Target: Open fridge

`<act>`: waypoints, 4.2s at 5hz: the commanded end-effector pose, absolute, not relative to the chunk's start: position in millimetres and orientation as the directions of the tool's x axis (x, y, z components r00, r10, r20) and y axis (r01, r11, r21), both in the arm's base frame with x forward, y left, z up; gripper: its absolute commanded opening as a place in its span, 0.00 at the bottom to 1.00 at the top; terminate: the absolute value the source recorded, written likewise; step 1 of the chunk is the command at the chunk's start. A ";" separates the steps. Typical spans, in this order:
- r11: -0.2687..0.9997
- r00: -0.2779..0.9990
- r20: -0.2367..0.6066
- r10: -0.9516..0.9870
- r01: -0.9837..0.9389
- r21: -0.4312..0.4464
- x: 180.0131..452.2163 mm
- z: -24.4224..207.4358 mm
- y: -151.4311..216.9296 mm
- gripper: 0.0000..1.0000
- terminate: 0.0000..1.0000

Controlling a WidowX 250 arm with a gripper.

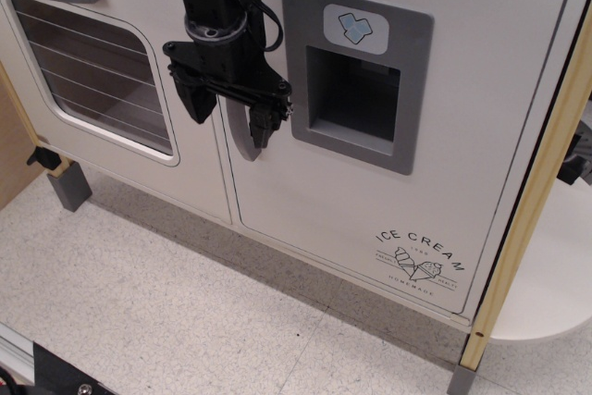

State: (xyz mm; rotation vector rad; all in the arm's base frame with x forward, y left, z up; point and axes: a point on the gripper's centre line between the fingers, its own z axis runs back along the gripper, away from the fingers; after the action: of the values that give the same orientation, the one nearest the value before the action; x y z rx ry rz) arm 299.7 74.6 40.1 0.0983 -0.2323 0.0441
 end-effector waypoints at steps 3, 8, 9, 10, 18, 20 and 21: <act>0.992 0.940 0.339 0.030 -0.069 0.103 339.0 48.6 104.3 1.00 0.00; 0.996 0.939 0.342 -0.030 -0.002 0.092 311.0 45.6 87.4 0.00 0.00; 0.995 0.941 0.333 -0.066 0.037 0.091 291.3 47.2 81.6 0.00 0.00; 0.995 0.941 0.335 -0.053 0.020 0.101 273.5 47.9 77.7 0.00 0.00; 0.774 0.757 0.176 0.630 -0.631 -0.057 240.4 66.9 186.9 1.00 0.00; 0.644 0.617 0.216 0.756 -0.761 -0.078 270.7 78.1 200.8 1.00 0.00; 0.620 0.593 0.212 0.777 -0.779 -0.092 285.9 78.8 201.2 1.00 0.00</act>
State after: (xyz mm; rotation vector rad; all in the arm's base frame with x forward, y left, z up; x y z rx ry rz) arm 286.0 196.7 58.9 -0.0011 -0.1904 0.9009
